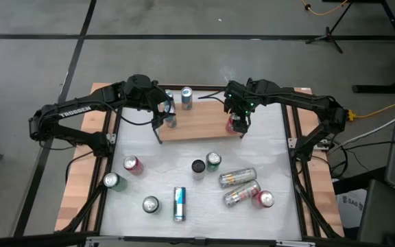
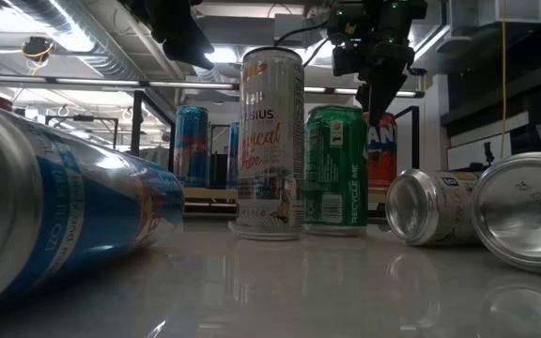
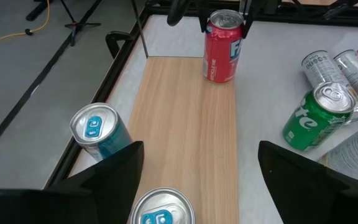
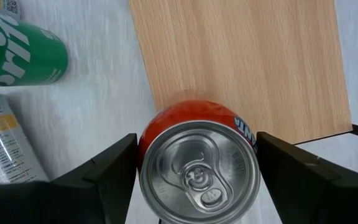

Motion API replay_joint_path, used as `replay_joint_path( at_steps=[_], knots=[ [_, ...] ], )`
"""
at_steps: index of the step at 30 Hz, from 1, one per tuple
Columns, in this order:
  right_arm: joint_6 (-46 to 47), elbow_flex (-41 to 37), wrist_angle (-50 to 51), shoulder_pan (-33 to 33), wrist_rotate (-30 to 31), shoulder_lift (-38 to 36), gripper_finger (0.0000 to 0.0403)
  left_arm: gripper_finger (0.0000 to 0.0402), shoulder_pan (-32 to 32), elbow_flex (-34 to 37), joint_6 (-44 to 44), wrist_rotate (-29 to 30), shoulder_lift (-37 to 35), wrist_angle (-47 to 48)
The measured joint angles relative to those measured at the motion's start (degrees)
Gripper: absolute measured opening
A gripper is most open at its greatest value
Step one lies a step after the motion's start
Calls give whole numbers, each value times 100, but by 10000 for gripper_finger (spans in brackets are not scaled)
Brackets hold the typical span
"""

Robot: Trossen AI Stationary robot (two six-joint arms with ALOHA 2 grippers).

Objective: Sort soda cans
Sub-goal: Put the orange soda can on the shelf

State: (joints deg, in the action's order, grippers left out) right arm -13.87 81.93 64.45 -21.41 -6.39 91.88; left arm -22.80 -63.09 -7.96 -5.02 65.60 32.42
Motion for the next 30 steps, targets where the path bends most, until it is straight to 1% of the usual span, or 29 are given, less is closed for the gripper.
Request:
replay_joint_path(
  at_steps=[14,16,19,24,27,30],
  knots=[
    [2,0,-2,0,0,0,291,305,0,0,11,0,0,2],
    [2,0,0,0,0,0,301,305,2,0,11,0,0,2],
    [2,0,-23,0,9,-7,332,305,2,0,11,0,0,1],
    [11,0,-24,2,393,-17,378,305,0,0,11,2,0,2],
    [7,0,-48,0,495,-17,392,305,2,0,11,1,0,2],
    [7,0,-50,0,496,-17,396,305,0,0,11,2,0,2]
  ],
)
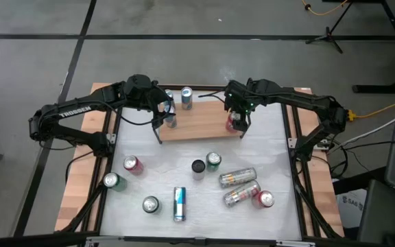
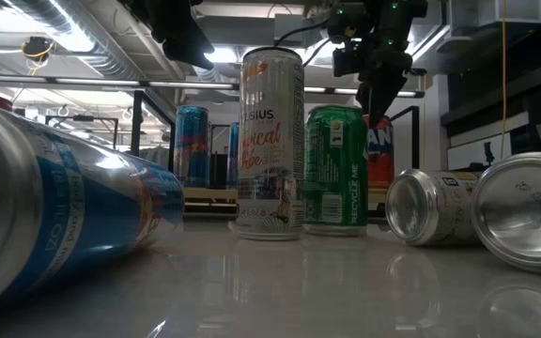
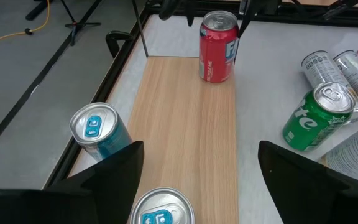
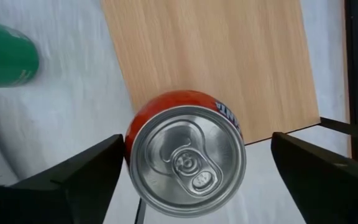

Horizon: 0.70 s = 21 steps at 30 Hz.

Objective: Sort soda cans
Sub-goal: Put the orange soda can on the shelf, then put the orange soda can on the shelf and align with the other orange soda can

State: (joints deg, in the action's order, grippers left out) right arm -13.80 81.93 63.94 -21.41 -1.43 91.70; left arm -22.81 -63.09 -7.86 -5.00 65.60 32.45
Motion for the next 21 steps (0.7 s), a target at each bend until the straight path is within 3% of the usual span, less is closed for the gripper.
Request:
replay_joint_path(
  at_steps=[7,12,21],
  knots=[
    [-2,36,70,0,-2,-20,397,305,0,0,28,-2,0,0],
    [-2,481,311,6,-90,-28,397,305,2,0,34,-14,2,0],
    [0,1325,232,58,-972,-35,397,305,402,0,455,-50,2,-39]
  ],
)
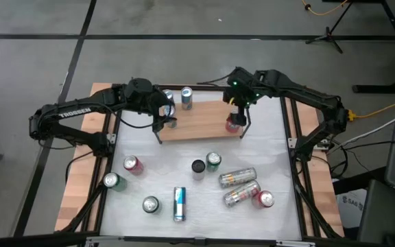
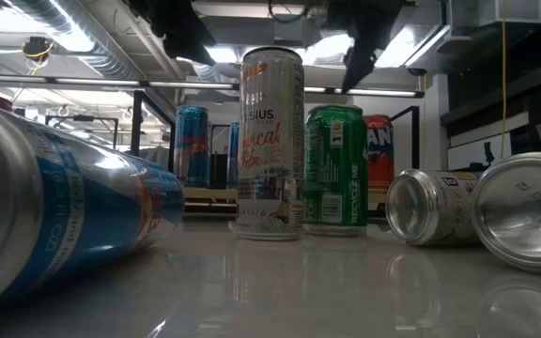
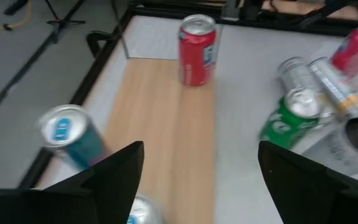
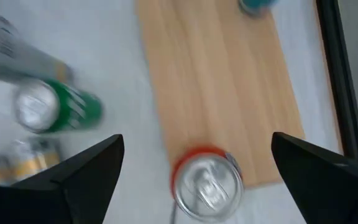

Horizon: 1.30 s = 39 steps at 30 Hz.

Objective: Sort soda cans
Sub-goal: Put the orange soda can on the shelf and align with the other orange soda can

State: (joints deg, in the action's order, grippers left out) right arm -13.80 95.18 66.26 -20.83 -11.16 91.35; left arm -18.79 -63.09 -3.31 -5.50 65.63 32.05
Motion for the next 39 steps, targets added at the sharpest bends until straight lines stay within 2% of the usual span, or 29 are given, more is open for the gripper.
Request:
replay_joint_path(
  at_steps=[8,12,22,30,36,39],
  knots=[
    [-17,21,-528,589,-101,4,397,305,793,0,1390,8,0,15],
    [-22,21,-644,910,-5,8,397,305,1246,0,2266,23,0,318],
    [-23,21,-641,1370,12,11,397,305,2251,0,4451,47,-7,2304],
    [-22,21,-642,1410,17,11,397,305,2829,0,5547,58,-11,3631],
    [-22,21,-643,1406,17,11,397,305,3238,0,6329,424,-11,4703],
    [-22,21,-643,1406,17,11,397,305,3460,0,6682,486,-11,4946]
  ],
)
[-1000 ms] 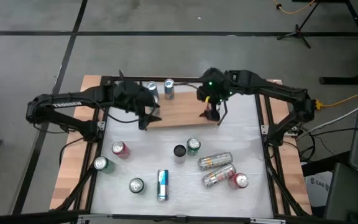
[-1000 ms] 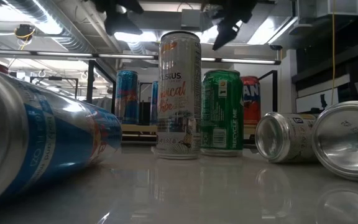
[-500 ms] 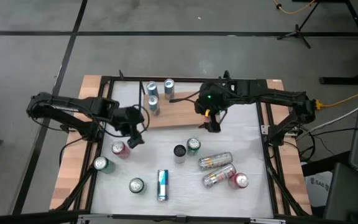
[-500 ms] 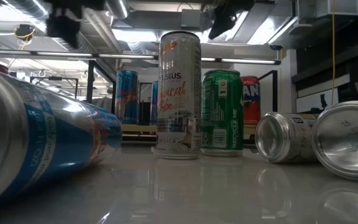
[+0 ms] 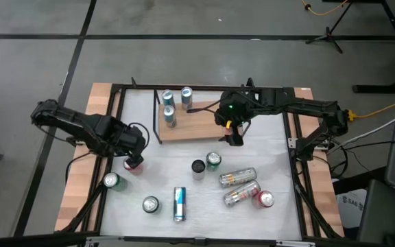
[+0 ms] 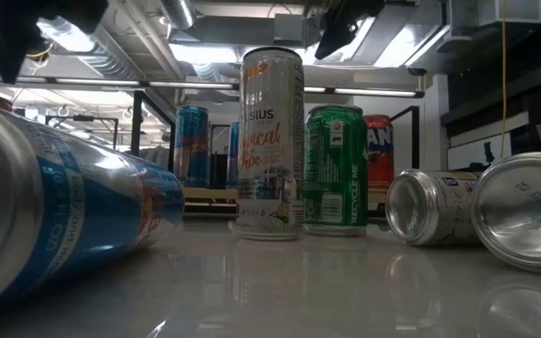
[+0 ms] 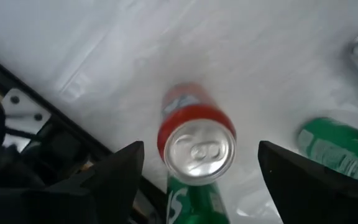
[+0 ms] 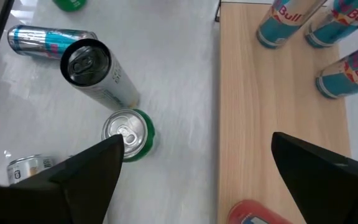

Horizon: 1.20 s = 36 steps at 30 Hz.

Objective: Sort soda cans
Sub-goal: Put the orange soda can on the shelf and align with the other orange soda can

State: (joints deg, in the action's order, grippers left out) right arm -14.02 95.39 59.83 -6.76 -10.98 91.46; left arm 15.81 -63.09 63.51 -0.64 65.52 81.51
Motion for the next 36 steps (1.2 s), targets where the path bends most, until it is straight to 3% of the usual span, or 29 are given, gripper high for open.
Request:
replay_joint_path(
  at_steps=[17,36],
  knots=[
    [9,-42,-24,0,0,4,397,305,1137,0,1065,619,11,-10],
    [13,-46,-20,0,-2,4,397,305,1242,0,1289,719,668,78]
  ],
)
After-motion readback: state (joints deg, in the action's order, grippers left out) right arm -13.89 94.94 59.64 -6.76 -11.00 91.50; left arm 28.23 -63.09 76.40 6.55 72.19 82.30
